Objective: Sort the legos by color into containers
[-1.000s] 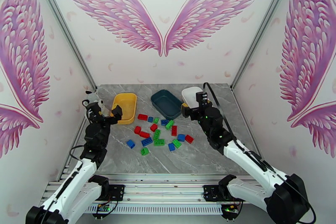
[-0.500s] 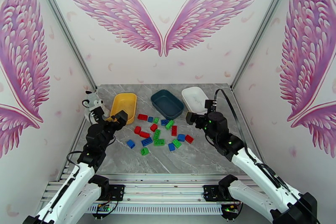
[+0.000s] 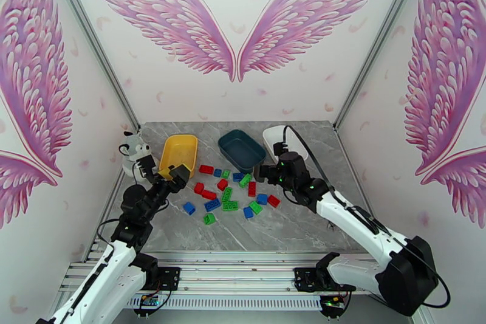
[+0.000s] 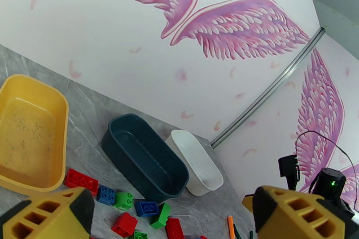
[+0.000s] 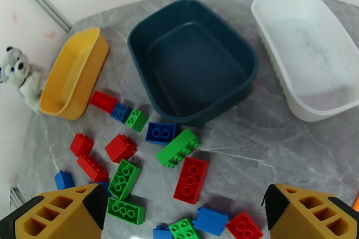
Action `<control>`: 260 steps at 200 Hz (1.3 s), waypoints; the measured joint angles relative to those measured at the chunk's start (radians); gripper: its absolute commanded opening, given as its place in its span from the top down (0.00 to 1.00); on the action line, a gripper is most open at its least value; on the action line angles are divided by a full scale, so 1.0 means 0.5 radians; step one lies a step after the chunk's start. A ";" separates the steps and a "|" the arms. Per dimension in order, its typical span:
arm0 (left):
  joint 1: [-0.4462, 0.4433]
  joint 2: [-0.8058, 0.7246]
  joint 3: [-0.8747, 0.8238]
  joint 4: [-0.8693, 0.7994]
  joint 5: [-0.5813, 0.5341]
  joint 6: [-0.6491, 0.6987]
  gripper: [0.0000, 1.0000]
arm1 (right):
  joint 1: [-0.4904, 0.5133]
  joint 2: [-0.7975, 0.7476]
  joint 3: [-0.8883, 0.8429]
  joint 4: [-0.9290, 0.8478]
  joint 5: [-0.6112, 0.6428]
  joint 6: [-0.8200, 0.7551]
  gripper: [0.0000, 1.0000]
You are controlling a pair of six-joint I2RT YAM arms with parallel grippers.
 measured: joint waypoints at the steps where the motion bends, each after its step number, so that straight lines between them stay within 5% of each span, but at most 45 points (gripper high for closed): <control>1: -0.001 0.007 0.005 -0.010 0.000 0.001 0.01 | 0.002 0.006 0.005 -0.004 -0.002 0.002 0.05; 46: -0.011 0.324 0.179 -0.231 0.056 0.011 0.07 | 0.124 0.377 0.241 -0.177 -0.066 -0.047 0.25; 125: -0.038 1.036 0.304 -0.280 0.192 -0.053 0.05 | 0.389 0.884 0.673 -0.582 -0.170 -0.324 0.10; 260: -0.002 0.449 0.294 -0.439 0.020 -0.031 0.01 | 0.496 1.266 0.793 -0.639 -0.478 -0.502 0.06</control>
